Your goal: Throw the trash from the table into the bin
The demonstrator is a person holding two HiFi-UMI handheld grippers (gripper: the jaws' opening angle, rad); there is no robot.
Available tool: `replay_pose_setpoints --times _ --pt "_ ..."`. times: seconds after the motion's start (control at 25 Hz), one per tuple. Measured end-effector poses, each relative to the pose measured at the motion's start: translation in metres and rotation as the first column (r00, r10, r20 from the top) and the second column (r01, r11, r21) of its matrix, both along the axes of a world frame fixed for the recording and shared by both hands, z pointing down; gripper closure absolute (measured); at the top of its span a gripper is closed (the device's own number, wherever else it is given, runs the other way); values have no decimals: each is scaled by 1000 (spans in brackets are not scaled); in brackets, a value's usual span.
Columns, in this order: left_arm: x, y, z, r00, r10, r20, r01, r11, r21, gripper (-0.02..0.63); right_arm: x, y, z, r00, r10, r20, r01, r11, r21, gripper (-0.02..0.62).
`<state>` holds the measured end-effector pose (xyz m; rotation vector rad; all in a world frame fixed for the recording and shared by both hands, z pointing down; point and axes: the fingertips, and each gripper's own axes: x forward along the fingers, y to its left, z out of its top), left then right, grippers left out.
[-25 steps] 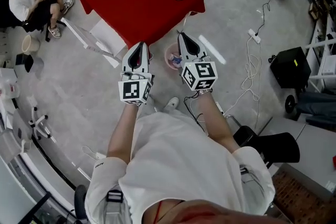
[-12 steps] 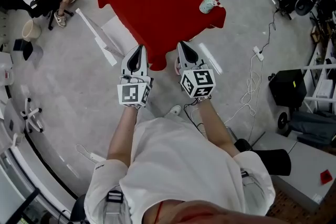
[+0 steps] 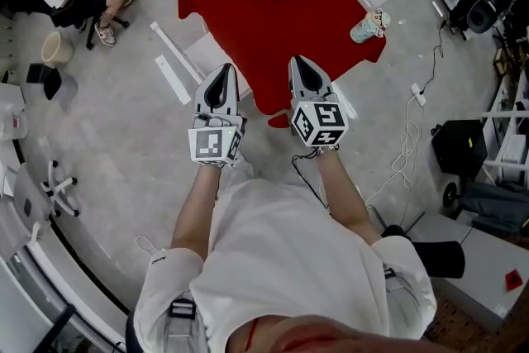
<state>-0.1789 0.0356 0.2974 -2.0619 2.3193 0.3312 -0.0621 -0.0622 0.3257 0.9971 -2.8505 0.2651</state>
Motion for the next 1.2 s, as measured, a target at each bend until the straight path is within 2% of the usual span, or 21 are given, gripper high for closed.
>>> replay_pose_setpoints --times 0.16,0.32,0.52,0.72,0.96,1.2 --pt "-36 -1 -7 1000 -10 7 10 1000 16 601 -37 -5 -6 1000 13 14 -13 1000 -7 586" --pt "-65 -1 -12 999 -33 -28 33 999 9 601 -66 -10 -13 1000 18 -6 -18 1000 0 586" --pt "-78 -9 -10 1000 -18 -6 18 1000 -4 601 -87 -30 -18 999 29 -16 -29 999 18 586" --pt "-95 -25 -13 999 -47 -6 47 999 4 601 -102 -65 -21 998 56 6 -56 998 7 586" --pt "-104 -82 -19 999 -42 -14 42 999 23 601 -118 -127 -29 996 93 9 -93 996 12 586" --pt "-106 -160 -1 999 -34 -26 33 999 -13 601 -129 -208 23 993 60 -106 -67 996 -63 585"
